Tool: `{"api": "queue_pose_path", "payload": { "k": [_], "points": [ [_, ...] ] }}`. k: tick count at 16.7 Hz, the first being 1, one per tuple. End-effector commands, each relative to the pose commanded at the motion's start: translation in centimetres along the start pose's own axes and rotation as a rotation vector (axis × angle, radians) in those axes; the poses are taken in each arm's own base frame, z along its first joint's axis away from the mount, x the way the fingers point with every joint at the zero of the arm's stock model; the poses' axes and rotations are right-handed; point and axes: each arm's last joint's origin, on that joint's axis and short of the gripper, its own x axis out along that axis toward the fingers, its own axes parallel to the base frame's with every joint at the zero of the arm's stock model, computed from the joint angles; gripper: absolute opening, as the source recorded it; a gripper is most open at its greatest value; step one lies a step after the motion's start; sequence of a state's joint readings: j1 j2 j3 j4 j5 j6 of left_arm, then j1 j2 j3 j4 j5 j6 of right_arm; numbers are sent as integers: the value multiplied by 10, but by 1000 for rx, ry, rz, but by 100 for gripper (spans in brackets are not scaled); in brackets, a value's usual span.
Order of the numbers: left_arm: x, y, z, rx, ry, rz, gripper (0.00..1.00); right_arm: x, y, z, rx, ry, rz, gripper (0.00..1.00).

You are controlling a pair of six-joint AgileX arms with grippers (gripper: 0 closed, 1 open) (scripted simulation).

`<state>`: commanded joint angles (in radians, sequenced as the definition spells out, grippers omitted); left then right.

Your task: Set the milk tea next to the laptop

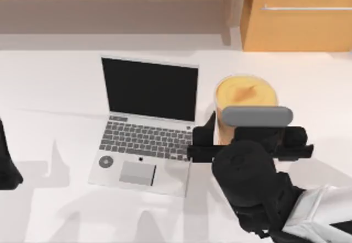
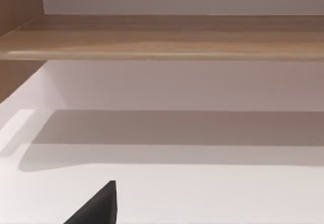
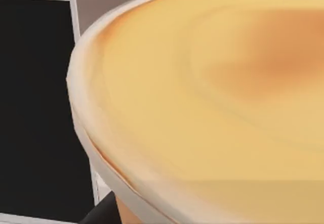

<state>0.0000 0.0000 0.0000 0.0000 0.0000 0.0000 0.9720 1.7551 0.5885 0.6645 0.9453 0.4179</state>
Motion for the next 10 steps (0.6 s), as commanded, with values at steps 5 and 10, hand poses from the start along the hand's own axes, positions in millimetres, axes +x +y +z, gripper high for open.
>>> {"api": "queue_pose_path", "payload": {
  "k": [5,10],
  "points": [
    [0,0,0,0,0,0,100,0,0,0,0,0,0,75],
    [0,0,0,0,0,0,100,0,0,0,0,0,0,100]
  ]
}}
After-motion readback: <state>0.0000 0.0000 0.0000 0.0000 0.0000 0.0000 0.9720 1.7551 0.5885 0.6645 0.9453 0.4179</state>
